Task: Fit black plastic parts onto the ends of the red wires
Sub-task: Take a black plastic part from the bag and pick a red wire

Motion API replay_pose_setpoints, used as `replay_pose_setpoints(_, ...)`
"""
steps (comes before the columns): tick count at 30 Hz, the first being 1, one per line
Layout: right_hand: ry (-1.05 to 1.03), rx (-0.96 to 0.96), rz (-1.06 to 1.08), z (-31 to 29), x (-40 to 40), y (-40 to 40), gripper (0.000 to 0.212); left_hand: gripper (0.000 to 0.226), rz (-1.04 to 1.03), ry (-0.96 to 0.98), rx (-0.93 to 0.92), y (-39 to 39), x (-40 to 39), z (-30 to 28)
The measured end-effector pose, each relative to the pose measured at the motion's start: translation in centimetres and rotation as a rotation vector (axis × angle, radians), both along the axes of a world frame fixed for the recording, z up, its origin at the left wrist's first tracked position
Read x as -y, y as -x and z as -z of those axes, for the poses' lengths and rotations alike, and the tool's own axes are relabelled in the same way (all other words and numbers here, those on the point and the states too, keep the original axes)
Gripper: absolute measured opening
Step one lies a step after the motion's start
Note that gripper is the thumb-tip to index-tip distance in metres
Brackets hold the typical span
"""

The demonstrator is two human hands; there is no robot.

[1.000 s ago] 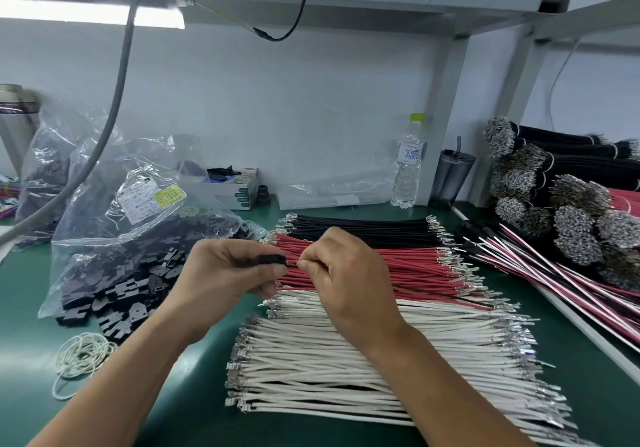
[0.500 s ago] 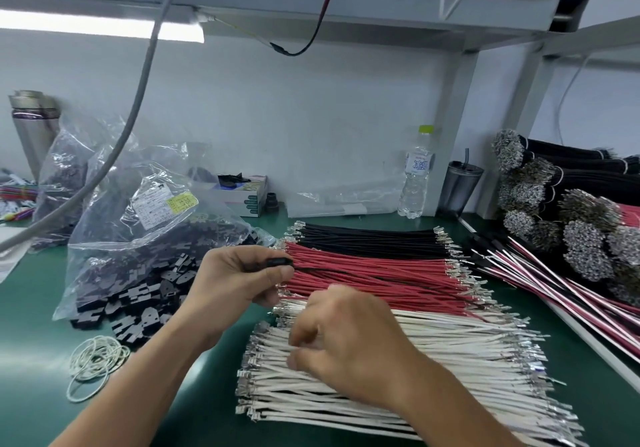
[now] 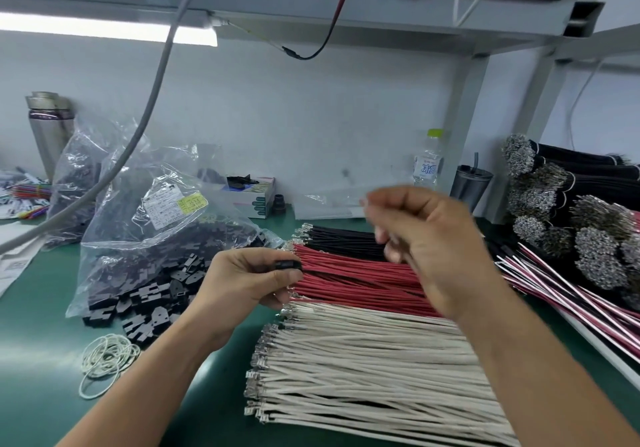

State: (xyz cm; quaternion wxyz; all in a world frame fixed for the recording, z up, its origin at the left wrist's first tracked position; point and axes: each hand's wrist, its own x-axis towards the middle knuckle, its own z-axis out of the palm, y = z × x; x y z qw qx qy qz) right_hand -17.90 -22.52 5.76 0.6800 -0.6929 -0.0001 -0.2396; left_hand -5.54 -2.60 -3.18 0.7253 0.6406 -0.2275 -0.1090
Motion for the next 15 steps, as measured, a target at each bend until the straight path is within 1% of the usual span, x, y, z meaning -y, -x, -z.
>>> replay_pose_setpoints(1, -0.019, 0.056, 0.035, -1.1, 0.4, 0.0, 0.013, 0.023, 0.003, -0.001, -0.003, 0.0, 0.0, 0.0)
replay_pose_setpoints(2, 0.016, 0.112, 0.066, -2.1, 0.7, 0.0, 0.014, 0.024, 0.007, -0.002, -0.007, 0.0, 0.0, -0.1)
replay_pose_setpoints(4, 0.196, 0.223, 0.12, -3.8, 0.7, 0.3, 0.018, 0.026, 0.009, -0.003, -0.012, 0.0, 0.0, -0.1)
replay_pose_setpoints(5, 0.34, 0.266, 0.179, -4.1, 0.6, 0.4, 0.018, 0.027, 0.009, -0.005, -0.014, 0.0, 0.0, -0.1)
replay_pose_setpoints(6, 0.528, 0.303, 0.276, -4.0, 0.4, 0.5, 0.016, 0.029, 0.01, -0.007, -0.015, 0.0, 0.0, 0.0)
replay_pose_setpoints(8, 0.96, 0.32, 0.441, -2.9, -0.4, 0.4, 0.009, 0.03, 0.013, -0.003, -0.017, 0.0, 0.0, 0.0)
replay_pose_setpoints(9, 1.137, 0.286, 0.461, -1.8, -0.8, 0.3, 0.007, 0.03, 0.017, -0.001, -0.019, 0.0, 0.0, 0.0)
replay_pose_setpoints(10, 1.258, 0.231, 0.438, -0.3, -1.3, 0.2, 0.007, 0.031, 0.022, 0.003, -0.02, 0.0, -0.1, 0.0)
replay_pose_setpoints(11, 1.314, 0.181, 0.398, 1.3, -1.7, 0.1, 0.008, 0.032, 0.028, 0.008, -0.021, 0.0, -0.1, -0.1)
replay_pose_setpoints(12, 1.321, 0.159, 0.367, 2.9, -1.9, 0.0, 0.008, 0.032, 0.037, 0.013, -0.02, 0.0, -0.1, -0.1)
replay_pose_setpoints(15, 1.209, 0.205, 0.37, 6.1, -1.9, -0.6, 0.006, 0.032, 0.062, 0.01, 0.0, 0.0, -0.1, 0.0)
